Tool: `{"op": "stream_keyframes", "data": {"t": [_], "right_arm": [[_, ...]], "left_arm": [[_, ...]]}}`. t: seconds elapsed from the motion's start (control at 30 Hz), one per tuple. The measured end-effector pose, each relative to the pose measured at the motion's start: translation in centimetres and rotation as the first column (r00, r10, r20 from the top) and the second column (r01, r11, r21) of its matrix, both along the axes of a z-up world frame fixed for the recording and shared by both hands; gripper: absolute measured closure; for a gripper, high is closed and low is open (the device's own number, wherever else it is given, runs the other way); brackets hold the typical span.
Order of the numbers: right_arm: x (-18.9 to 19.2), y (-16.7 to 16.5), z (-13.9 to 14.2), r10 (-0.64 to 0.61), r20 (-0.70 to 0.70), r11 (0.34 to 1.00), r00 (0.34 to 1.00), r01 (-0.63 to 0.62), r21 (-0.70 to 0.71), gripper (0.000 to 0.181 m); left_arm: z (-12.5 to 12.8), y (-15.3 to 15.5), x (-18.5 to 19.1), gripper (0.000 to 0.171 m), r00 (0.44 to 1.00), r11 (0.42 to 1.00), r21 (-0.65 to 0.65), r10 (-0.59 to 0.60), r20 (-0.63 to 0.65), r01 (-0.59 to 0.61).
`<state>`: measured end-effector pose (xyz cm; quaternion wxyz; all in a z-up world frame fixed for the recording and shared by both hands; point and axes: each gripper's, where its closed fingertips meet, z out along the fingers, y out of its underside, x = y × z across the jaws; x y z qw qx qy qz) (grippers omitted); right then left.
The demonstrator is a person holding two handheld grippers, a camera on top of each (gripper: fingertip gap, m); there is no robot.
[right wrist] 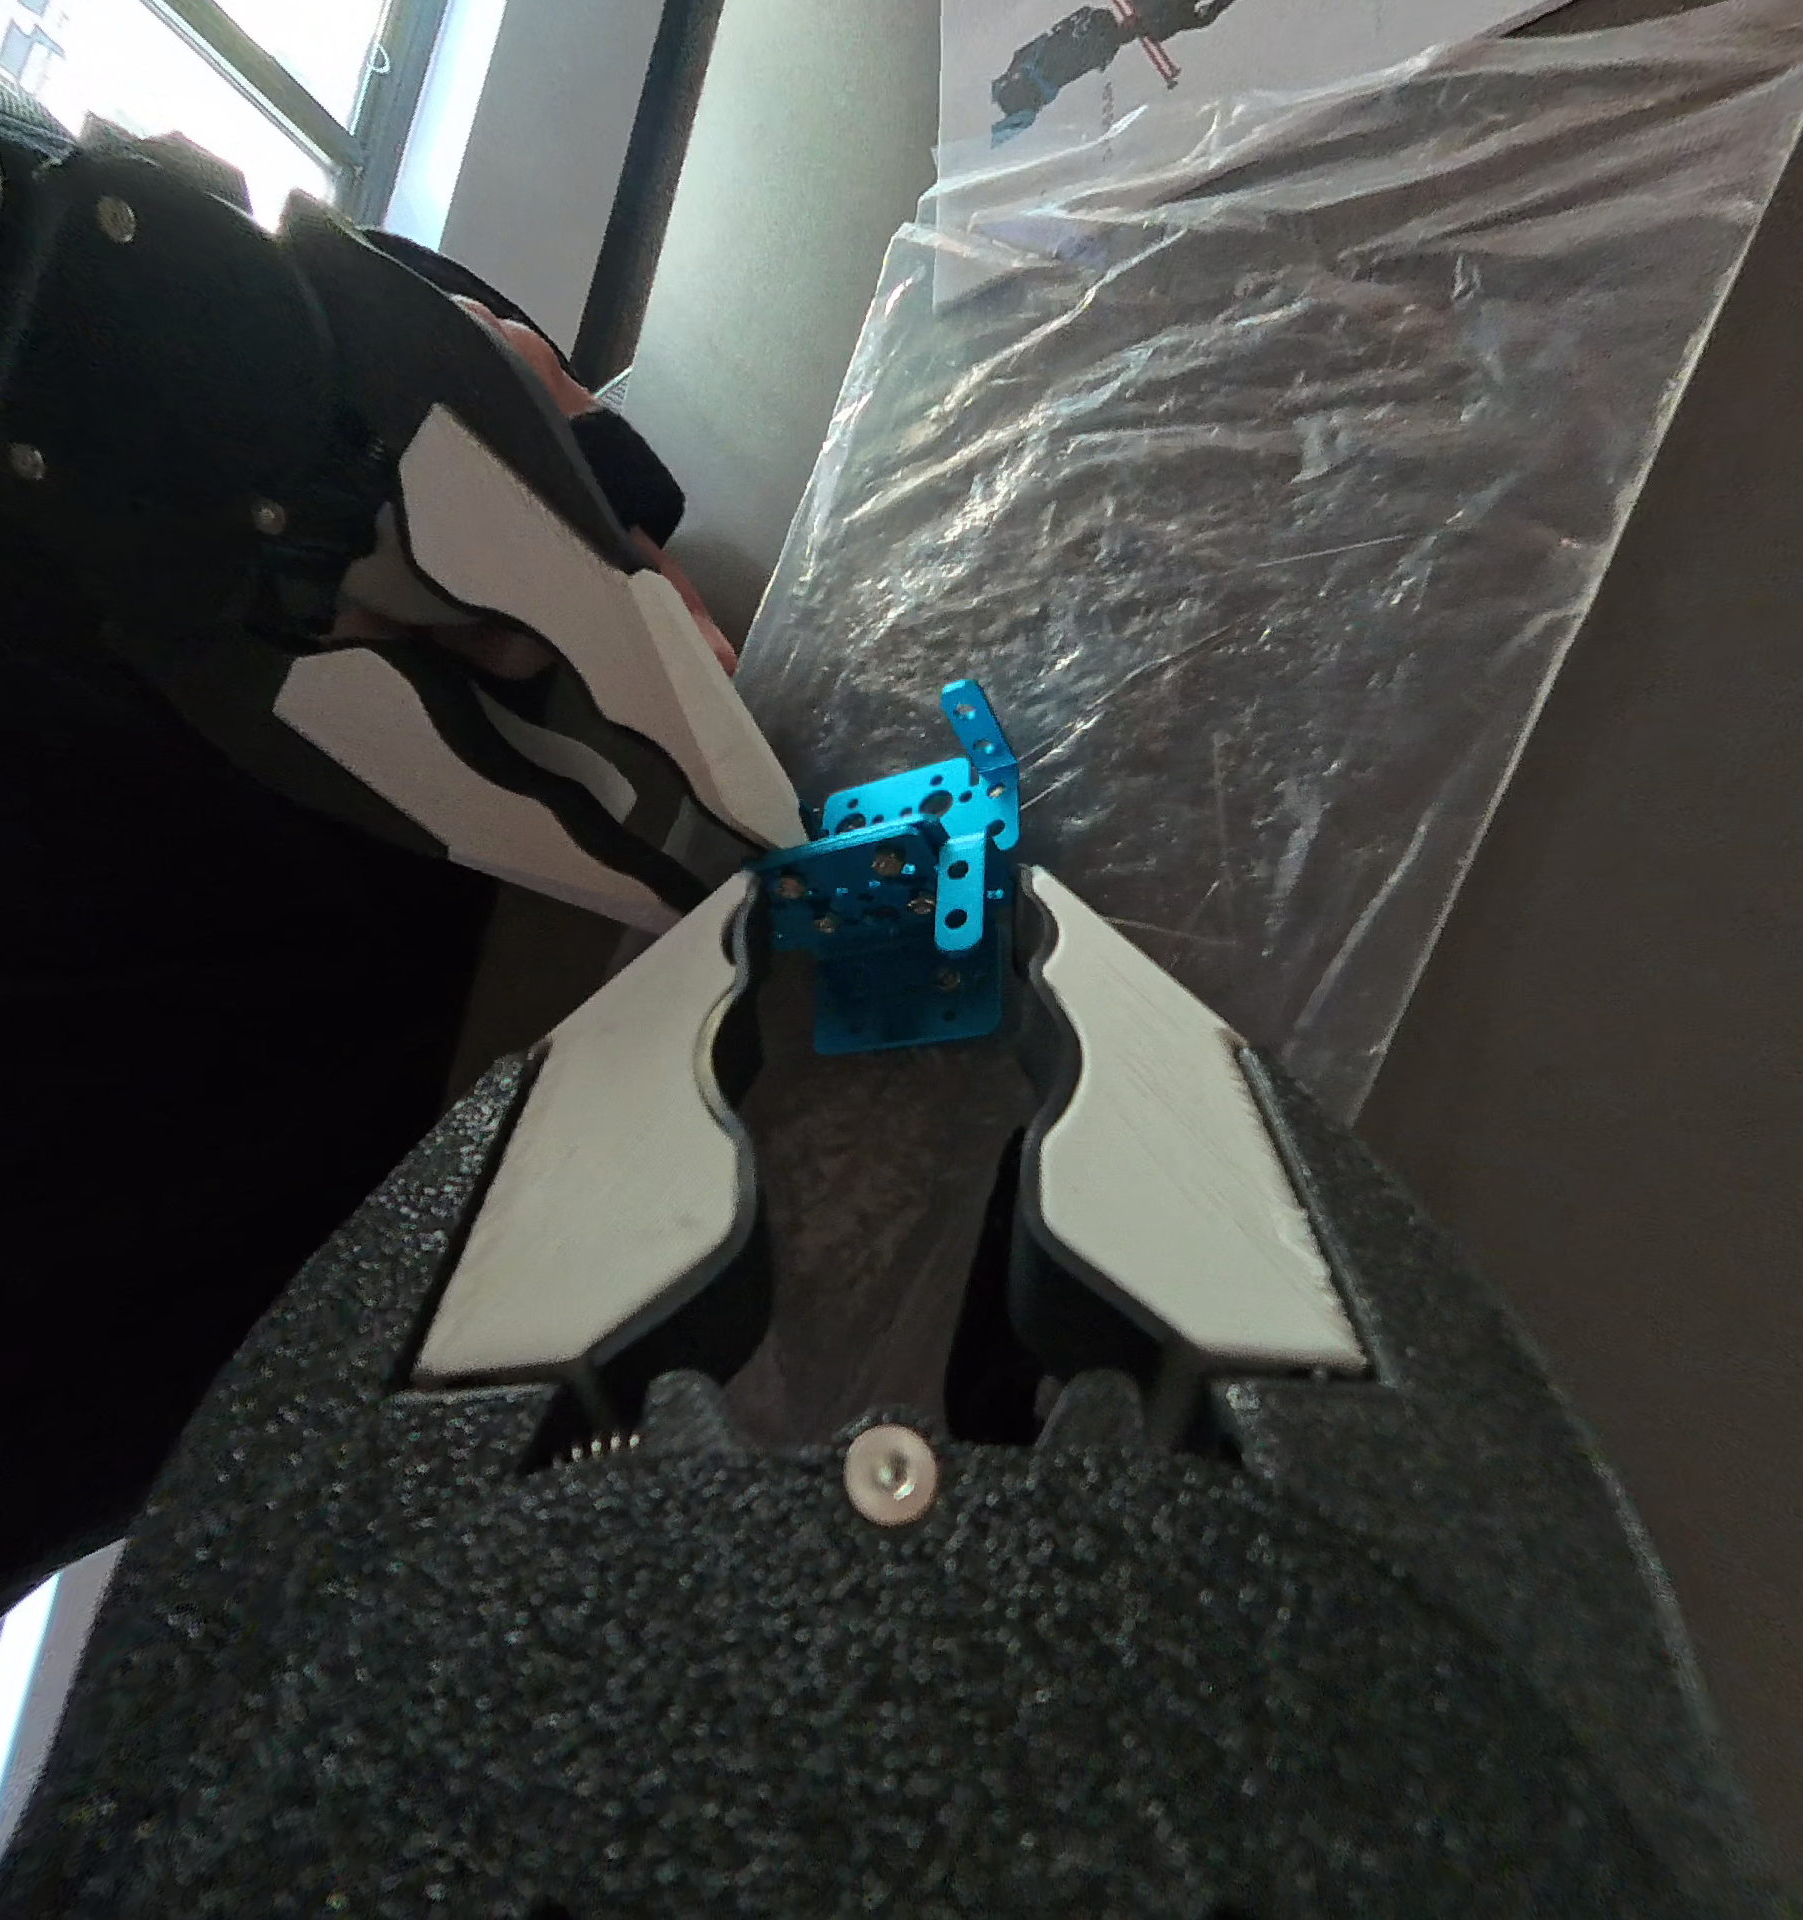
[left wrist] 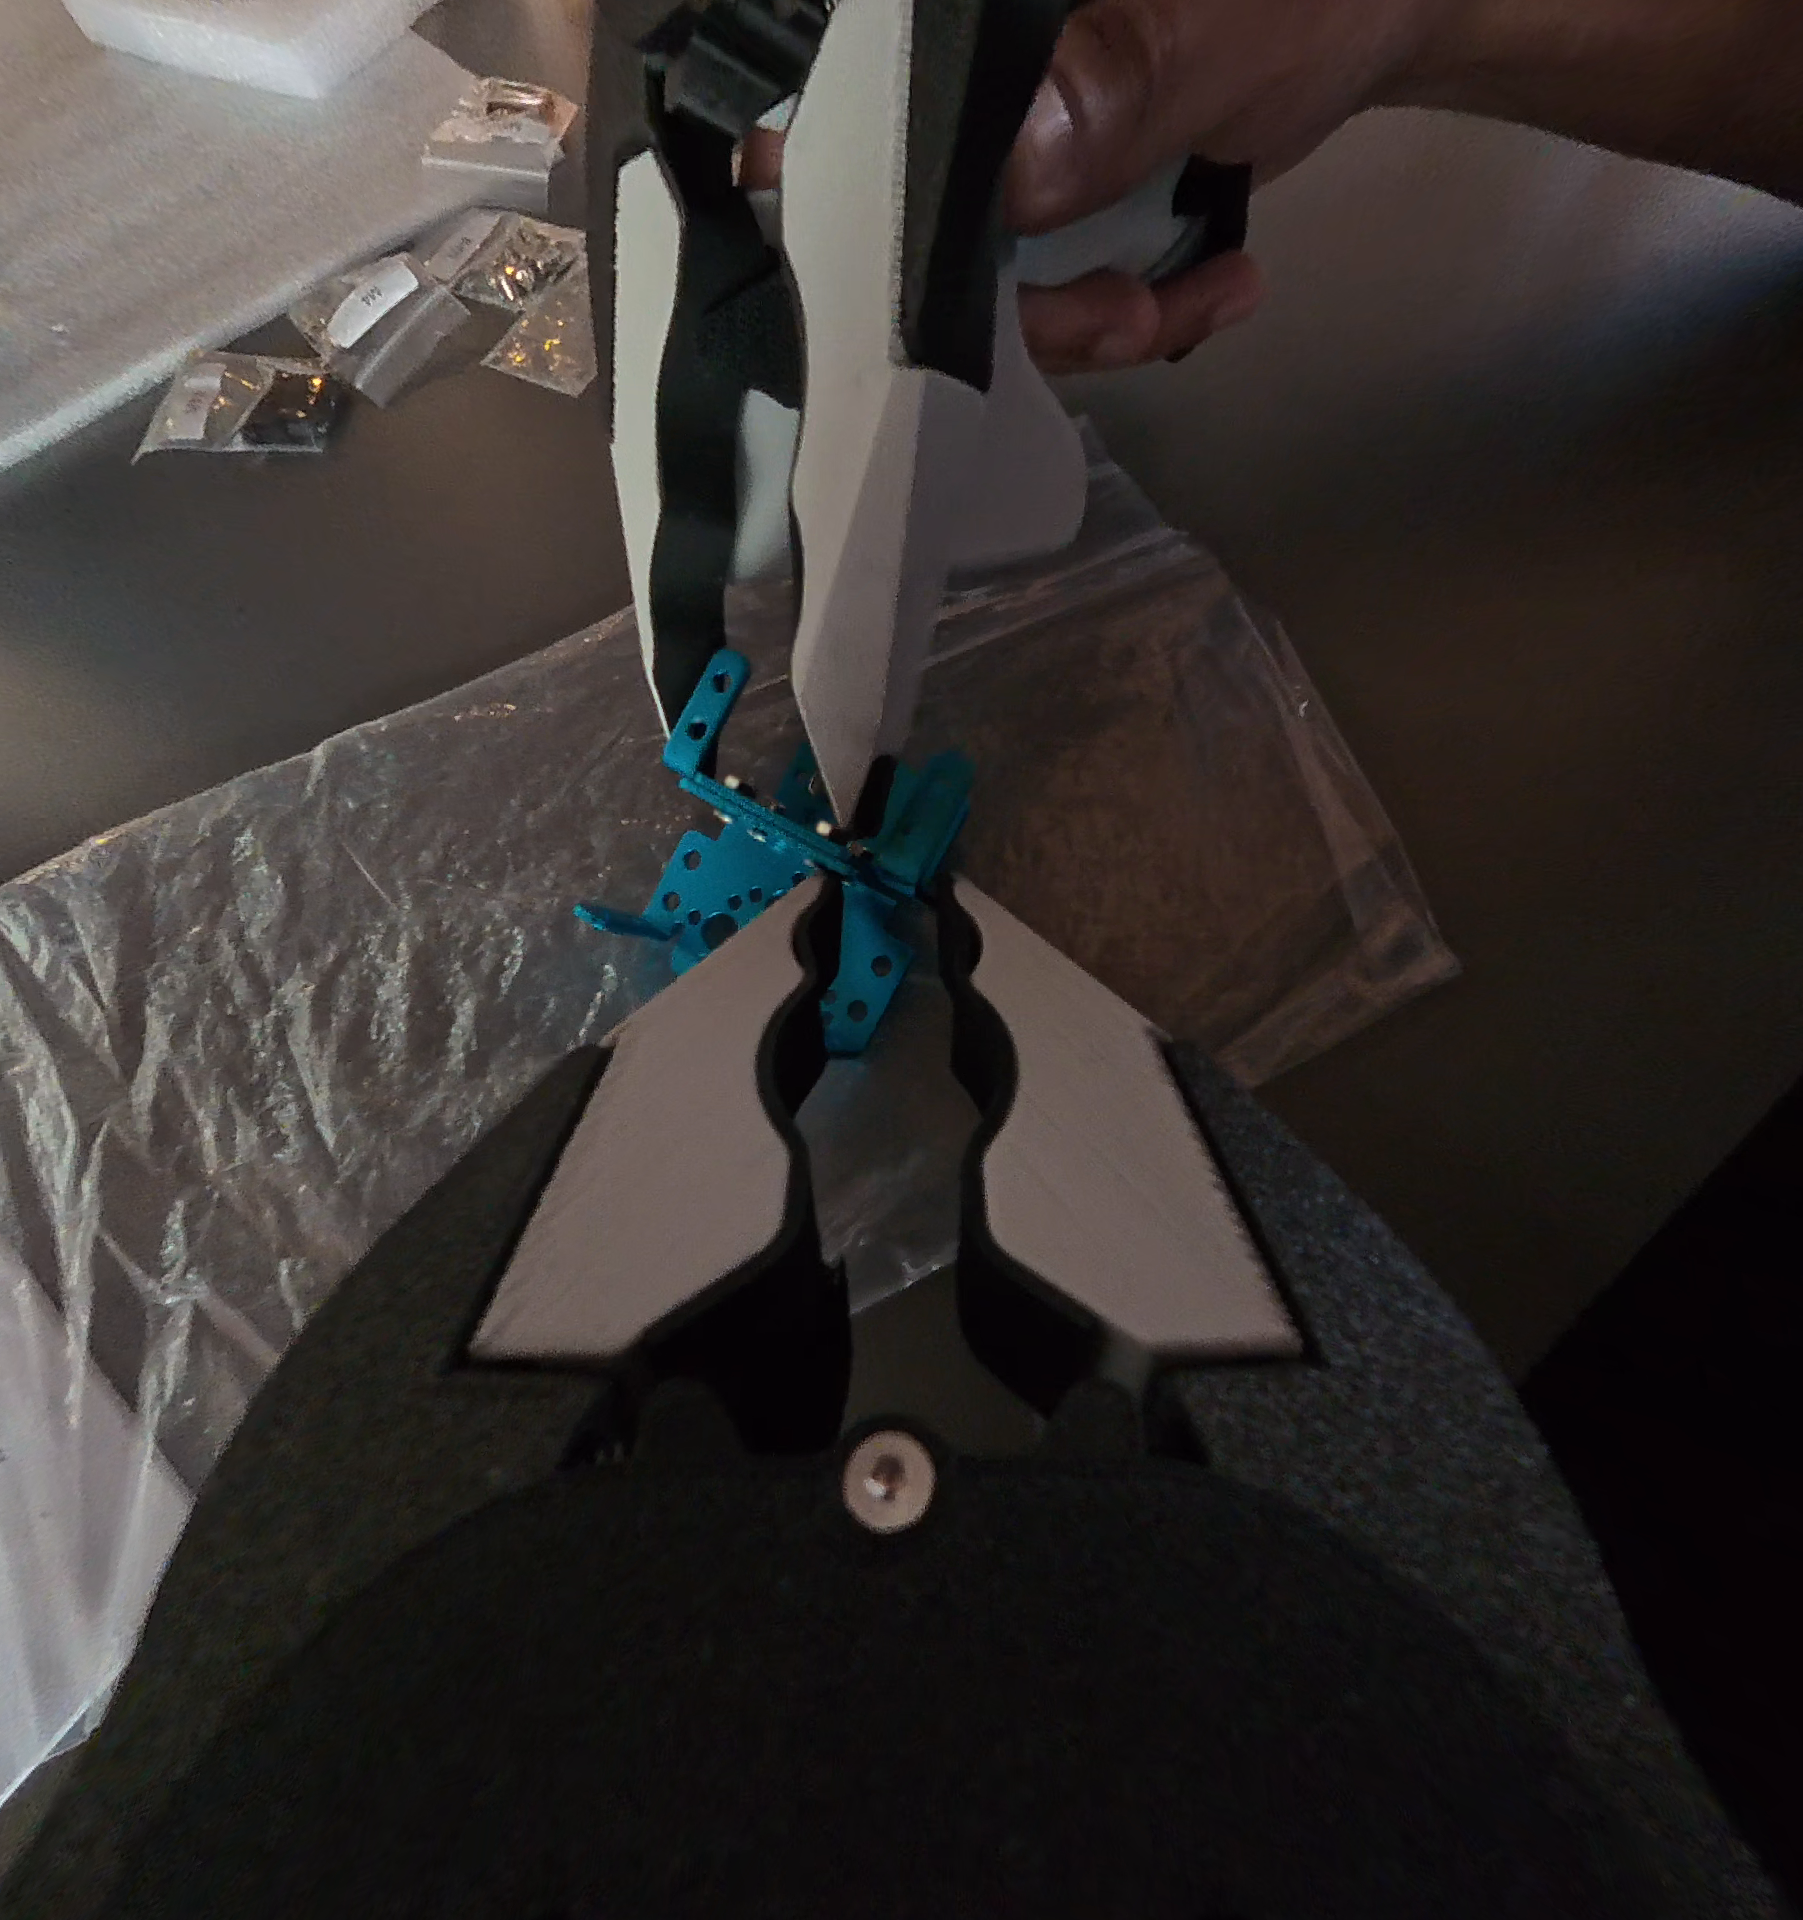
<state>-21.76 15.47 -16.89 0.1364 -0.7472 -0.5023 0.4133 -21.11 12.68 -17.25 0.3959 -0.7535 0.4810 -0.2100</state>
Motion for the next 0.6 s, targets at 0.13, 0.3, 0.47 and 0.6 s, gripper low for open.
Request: {"op": "stream_keyframes", "data": {"t": [0.13,0.3,0.47,0.6], "right_arm": [[-0.01,0.14,-0.12,-0.006,0.014,1.0,1.0,0.006,0.022,0.137],[-0.06,0.35,-0.03,-0.024,0.016,1.0,1.0,0.023,0.018,0.144],[0.04,0.11,0.22,-0.01,0.011,0.999,1.0,0.01,0.034,0.137],[-0.09,-0.19,0.31,-0.001,0.001,1.0,1.0,0.001,0.011,0.13]], "left_arm": [[-0.19,-0.01,-0.02,0.153,1.0,1.0,-0.013,0.002,-0.007,-0.003],[-0.37,0.05,0.02,0.153,0.999,1.0,0.022,0.008,-0.037,-0.007],[-0.56,0.03,0.11,0.154,0.999,1.0,0.025,0.006,-0.049,-0.005],[-0.54,0.0,0.16,0.153,0.999,1.0,0.02,0.002,-0.047,-0.001]]}}
